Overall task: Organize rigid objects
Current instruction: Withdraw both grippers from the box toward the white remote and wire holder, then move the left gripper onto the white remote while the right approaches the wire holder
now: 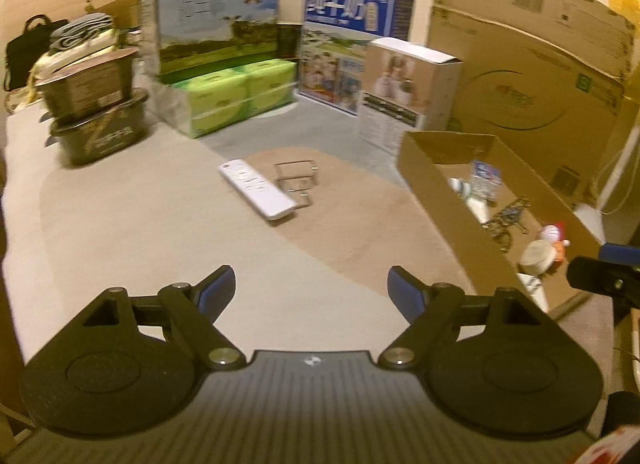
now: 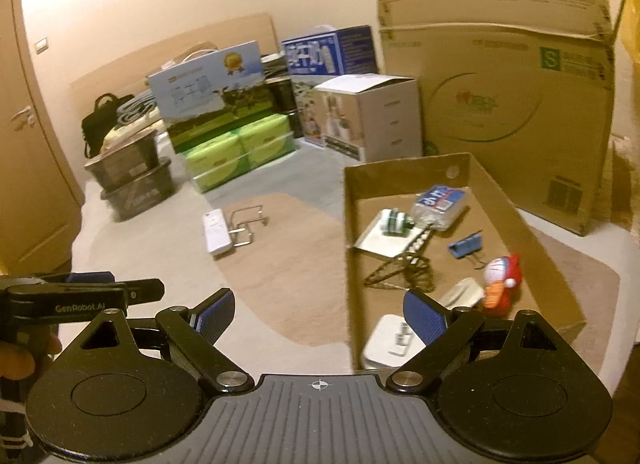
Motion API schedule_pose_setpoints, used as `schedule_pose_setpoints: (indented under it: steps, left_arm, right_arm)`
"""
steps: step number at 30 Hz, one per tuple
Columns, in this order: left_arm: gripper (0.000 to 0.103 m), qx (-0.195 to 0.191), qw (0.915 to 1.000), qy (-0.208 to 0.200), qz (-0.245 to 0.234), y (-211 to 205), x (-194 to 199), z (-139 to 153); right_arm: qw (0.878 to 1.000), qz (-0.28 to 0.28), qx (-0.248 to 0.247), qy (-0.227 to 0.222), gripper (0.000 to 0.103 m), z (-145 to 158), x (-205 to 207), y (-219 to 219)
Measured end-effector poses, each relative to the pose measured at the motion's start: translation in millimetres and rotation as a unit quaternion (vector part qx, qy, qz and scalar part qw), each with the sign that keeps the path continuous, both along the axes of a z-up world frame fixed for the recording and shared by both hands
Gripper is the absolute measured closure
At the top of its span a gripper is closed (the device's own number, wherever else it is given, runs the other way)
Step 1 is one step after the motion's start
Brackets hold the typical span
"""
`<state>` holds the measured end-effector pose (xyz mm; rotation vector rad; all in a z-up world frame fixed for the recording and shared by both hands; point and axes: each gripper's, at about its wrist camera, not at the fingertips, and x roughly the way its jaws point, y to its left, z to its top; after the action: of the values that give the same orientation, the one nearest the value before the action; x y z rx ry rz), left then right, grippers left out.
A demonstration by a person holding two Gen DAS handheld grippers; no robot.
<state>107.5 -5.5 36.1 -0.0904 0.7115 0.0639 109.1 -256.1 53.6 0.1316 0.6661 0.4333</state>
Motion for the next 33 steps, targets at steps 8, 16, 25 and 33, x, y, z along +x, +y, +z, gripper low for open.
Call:
schedule_pose_setpoints:
  steps: [8, 16, 25, 33]
  left_arm:
    - [0.019, 0.004, 0.9996, 0.004, 0.027, 27.7, -3.8, -4.0]
    - [0.019, 0.002, 0.999, 0.004, 0.045, 46.7, 3.2, -9.8]
    - [0.019, -0.001, 0.9984, 0.004, 0.056, 69.9, 33.8, -24.6]
    - [0.019, -0.013, 0.9987, -0.001, 0.05, 78.9, 82.0, -47.1]
  right_arm:
    - [1.0, 0.026, -0.004, 0.003, 0.012, -6.5, 2.7, 28.9]
    - [0.999, 0.046, -0.007, -0.008, 0.012, -5.5, 10.0, 52.8]
    - [0.998, 0.062, -0.018, -0.018, 0.012, -23.4, 40.6, 83.3]
    - [0.997, 0.06, -0.033, -0.032, 0.012, -39.3, 81.3, 98.3]
